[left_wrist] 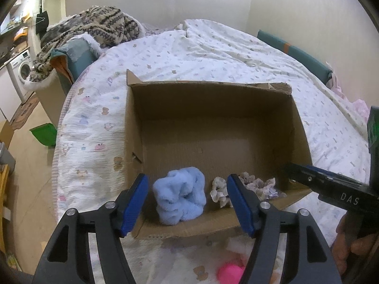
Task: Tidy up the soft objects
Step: 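Open both tools to drop the scrunchies into the box, then grasp the pink rubber duck with the left tool while the right tool grasps the tan sponge, then carry the pink duck and tan sponge over the cardboard box with both tools, then open both tools to drop the duck and sponge into the box, then move the right tool to the peach foam cylinder and grasp it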
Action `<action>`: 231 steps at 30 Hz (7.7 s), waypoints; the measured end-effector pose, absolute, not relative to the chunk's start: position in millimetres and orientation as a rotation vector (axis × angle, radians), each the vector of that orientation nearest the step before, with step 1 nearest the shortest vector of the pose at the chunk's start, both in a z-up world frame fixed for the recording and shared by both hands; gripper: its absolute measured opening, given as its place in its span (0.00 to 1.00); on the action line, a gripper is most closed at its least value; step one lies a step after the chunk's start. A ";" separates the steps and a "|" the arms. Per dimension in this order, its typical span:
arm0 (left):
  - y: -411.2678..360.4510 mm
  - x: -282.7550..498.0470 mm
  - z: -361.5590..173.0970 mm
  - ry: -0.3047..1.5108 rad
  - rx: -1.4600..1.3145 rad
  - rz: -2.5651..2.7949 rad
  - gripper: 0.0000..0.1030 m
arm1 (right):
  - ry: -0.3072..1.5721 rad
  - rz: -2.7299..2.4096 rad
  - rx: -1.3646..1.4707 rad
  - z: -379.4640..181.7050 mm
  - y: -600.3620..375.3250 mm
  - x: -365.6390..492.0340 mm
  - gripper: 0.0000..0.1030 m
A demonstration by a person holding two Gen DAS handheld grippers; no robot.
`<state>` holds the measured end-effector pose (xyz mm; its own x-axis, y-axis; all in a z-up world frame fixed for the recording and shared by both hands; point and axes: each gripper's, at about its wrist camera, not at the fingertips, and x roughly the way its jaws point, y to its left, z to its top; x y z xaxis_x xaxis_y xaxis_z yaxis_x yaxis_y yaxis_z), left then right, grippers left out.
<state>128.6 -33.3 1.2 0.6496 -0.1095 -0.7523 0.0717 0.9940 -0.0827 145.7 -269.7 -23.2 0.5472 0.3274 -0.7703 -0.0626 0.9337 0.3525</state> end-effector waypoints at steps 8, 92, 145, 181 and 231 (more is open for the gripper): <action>-20.7 102.0 13.0 0.859 -0.067 -0.074 0.64 | 0.954 0.237 0.286 -11.0 -277.4 120.9 0.74; -43.9 49.9 -39.7 1.221 -0.135 -0.172 0.16 | 1.082 0.422 0.422 -8.4 -293.5 58.7 0.12; -22.3 151.7 -4.2 0.947 -0.163 -0.141 0.15 | 1.022 0.352 0.321 -24.7 -279.3 151.2 0.12; -55.6 144.7 -6.9 0.903 -0.054 -0.174 0.49 | 1.111 0.304 0.307 -48.9 -276.1 160.5 0.59; -1.8 54.7 -19.7 1.029 -0.110 0.057 0.61 | 1.394 0.421 0.100 -90.3 -221.8 73.5 0.70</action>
<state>54.7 -1.8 -19.7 0.5148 -0.0039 -0.8573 -0.0991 0.9930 -0.0641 73.5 -221.8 -90.3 0.1152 0.3446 -0.9317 -0.2285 0.9219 0.3127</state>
